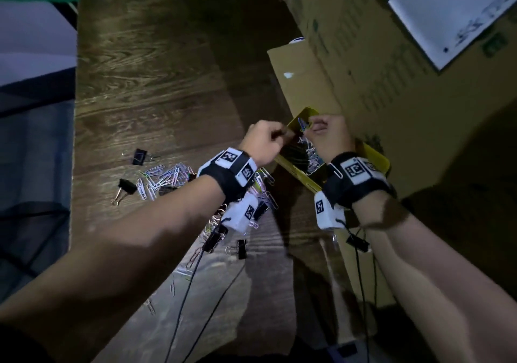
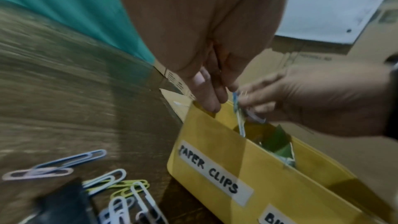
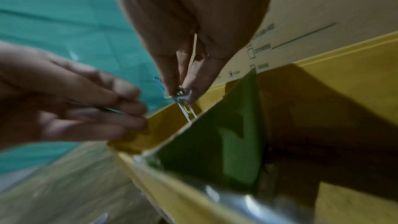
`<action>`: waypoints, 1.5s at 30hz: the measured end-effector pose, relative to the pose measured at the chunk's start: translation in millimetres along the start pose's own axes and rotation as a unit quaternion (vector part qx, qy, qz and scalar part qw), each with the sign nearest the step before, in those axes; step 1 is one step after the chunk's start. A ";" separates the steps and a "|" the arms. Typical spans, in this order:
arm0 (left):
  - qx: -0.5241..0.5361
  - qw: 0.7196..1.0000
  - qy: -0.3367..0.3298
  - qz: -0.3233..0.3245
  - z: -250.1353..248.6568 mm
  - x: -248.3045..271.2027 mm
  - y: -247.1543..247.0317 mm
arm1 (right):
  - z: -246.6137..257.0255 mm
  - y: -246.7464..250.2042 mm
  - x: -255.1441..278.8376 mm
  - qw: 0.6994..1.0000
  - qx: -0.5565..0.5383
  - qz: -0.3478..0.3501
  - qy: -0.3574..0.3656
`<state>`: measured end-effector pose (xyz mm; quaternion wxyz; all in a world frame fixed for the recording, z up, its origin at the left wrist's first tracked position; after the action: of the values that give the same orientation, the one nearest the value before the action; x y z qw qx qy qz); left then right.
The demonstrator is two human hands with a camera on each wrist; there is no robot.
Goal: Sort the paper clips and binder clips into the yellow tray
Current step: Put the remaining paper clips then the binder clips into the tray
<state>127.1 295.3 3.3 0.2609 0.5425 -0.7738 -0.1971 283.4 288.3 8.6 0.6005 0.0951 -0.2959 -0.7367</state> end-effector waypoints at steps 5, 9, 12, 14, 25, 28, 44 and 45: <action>0.135 0.987 0.070 0.044 44.4 50.7 36.5 | 3.0 -29.3 5.7 0.976 0.177 0.123 -0.019; 0.045 0.990 0.123 0.049 100.3 110.8 79.9 | 43.6 -43.6 41.6 0.984 0.109 0.077 0.118; -0.028 0.986 0.161 0.041 143.3 169.1 109.3 | 68.1 -72.6 92.7 0.961 0.055 0.207 0.174; -0.083 0.981 0.175 0.031 165.2 210.1 122.5 | 65.4 -105.9 131.7 0.915 0.076 0.358 0.168; -0.170 0.950 0.262 -0.011 240.0 341.7 60.8 | -34.4 -233.4 310.4 0.666 0.222 0.712 -0.005; -0.156 0.968 0.193 -0.024 228.0 323.9 46.4 | -30.3 -247.8 314.4 0.688 0.224 0.690 0.002; -0.219 0.949 0.101 0.202 192.1 330.2 32.9 | -22.3 -219.0 278.2 0.888 0.167 0.426 0.045; -0.209 0.958 0.097 0.173 192.3 325.6 30.3 | -21.7 -219.1 278.2 0.894 0.178 0.407 0.056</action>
<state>-103.6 2.9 -68.3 0.4721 0.3504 -0.7684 -0.2530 40.1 42.1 -69.6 0.8367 0.1126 -0.4005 -0.3562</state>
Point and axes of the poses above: each hand's wrist, its own x-axis away from the middle knuckle, its own y-axis out of the back of the hand, z = x × y, the point moved 4 cm from there along -x, towards the middle knuckle, and after that the axes turned 3 degrees about -x, right-handed, at the moved point
